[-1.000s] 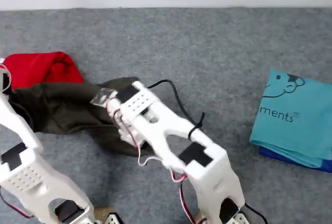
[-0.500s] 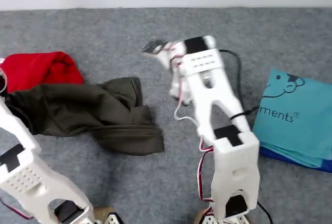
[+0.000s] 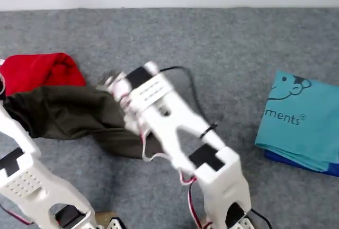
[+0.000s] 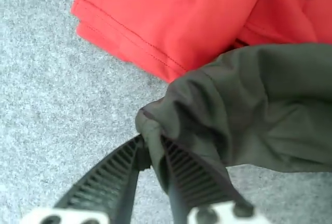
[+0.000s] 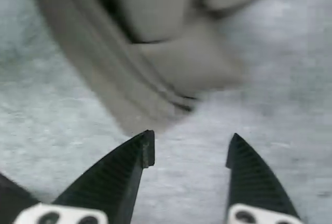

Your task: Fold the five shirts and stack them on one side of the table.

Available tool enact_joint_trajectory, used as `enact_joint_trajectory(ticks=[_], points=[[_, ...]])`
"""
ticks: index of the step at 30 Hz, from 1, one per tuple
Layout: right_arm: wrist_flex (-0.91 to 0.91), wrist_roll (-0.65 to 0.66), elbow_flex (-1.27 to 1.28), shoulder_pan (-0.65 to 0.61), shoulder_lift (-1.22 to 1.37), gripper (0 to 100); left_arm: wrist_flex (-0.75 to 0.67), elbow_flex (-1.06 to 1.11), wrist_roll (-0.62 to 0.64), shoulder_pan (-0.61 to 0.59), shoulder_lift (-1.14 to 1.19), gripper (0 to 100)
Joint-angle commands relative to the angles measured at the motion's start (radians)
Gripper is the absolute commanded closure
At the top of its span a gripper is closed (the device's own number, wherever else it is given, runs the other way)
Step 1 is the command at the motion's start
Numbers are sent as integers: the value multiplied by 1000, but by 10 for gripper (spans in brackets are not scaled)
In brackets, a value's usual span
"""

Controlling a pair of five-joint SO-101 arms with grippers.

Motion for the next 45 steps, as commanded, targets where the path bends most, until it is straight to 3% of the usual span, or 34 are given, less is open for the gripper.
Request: enact_joint_trajectory(ticks=[1, 9, 14, 21, 26, 33, 39, 45], points=[[35, -66, 21, -90, -25, 742, 20, -4, -12, -3, -63, 985], [-39, -68, 5, -62, 245, 757, 18, -4, -9, 0, -57, 985], [-13, -66, -69, -7, 291, 995, 18, -4, -9, -3, -57, 985], [18, 106, -78, 151, 176, 987, 18, -4, -11, 0, -60, 985], [24, 290, -78, 378, 16, 988, 18, -4, -15, -2, -64, 985], [-205, 563, -78, 628, -117, 988, 20, -2, -72, -2, -64, 985], [-321, 598, -78, 665, -251, 988, 21, -4, -78, -5, -72, 986], [-427, 600, -78, 713, -315, 989, 21, 65, -161, 2, -204, 986]])
